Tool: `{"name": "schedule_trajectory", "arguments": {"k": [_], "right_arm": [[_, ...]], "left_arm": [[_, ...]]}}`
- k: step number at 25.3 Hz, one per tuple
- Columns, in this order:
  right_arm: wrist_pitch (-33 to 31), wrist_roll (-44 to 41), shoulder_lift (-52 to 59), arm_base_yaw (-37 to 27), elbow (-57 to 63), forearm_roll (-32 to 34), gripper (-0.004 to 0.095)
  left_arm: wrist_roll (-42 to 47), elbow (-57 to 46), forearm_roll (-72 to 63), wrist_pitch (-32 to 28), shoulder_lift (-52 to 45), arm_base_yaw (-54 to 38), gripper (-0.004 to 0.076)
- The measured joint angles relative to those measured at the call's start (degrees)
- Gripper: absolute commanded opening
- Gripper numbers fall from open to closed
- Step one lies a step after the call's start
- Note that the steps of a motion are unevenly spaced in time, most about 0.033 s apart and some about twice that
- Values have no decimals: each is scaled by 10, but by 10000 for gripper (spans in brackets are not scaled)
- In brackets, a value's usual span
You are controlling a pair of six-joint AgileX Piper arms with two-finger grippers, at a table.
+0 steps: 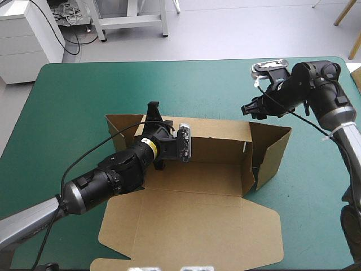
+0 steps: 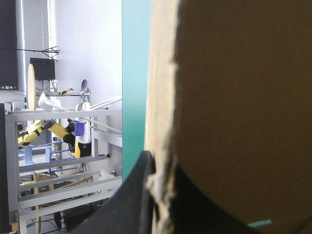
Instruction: Fold the box
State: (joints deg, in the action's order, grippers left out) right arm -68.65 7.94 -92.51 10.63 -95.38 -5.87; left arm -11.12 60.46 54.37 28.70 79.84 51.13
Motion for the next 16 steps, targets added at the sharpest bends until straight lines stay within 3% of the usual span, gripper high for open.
{"name": "schedule_trajectory", "arguments": {"k": [16], "right_arm": [[1, 18, 0, 0, 25, 7, 511]], "left_arm": [[0, 0, 0, 0, 0, 0, -8]]}}
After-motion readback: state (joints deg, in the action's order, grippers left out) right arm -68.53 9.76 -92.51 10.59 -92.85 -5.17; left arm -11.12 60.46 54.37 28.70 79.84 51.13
